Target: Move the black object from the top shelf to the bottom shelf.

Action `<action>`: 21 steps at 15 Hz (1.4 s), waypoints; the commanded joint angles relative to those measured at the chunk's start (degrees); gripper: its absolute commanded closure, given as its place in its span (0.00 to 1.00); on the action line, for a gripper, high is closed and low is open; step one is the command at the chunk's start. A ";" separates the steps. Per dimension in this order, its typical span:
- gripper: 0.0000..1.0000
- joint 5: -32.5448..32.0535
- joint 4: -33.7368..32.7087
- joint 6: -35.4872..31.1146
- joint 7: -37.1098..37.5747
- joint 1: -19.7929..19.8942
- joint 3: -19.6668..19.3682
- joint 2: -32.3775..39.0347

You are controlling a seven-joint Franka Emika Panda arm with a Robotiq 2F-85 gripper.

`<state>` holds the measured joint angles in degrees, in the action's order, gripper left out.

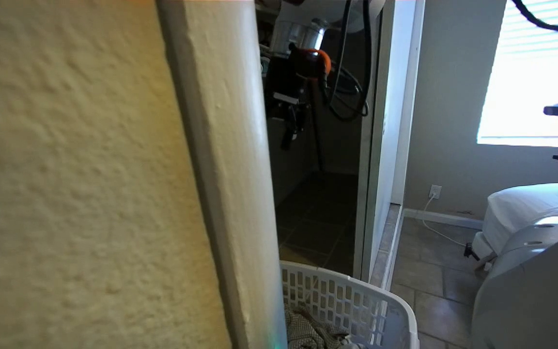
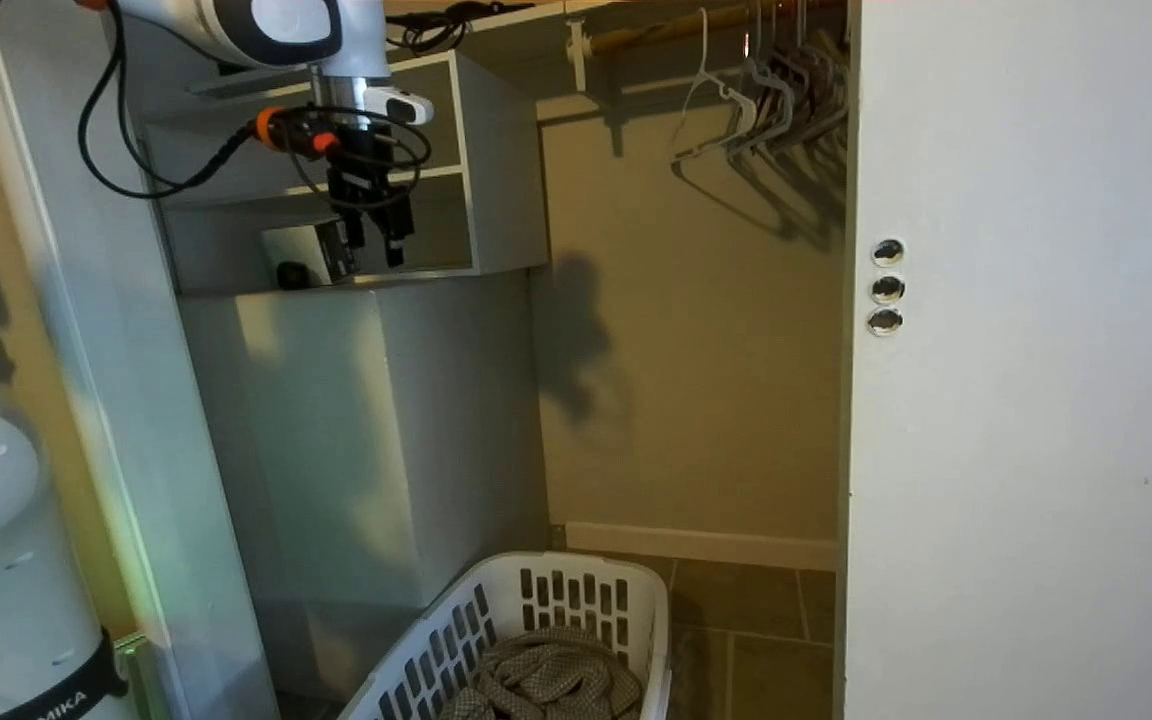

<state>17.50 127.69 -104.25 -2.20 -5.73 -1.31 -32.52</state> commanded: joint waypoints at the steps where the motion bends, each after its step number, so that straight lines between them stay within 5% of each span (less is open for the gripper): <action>1: 0.00 5.93 -9.90 6.86 -1.40 -2.07 -0.69 6.27; 5: 0.00 9.66 -15.03 10.38 -1.43 -1.77 -0.60 10.05; 6: 0.00 7.80 -11.38 8.04 -0.83 -0.78 0.73 6.88; 13: 0.00 8.37 -13.51 8.76 -0.88 -0.73 0.68 9.23; 21: 0.00 31.07 -14.71 -13.67 0.68 -1.79 1.86 13.79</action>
<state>41.68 114.48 -111.34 -2.47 -7.48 -0.74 -21.59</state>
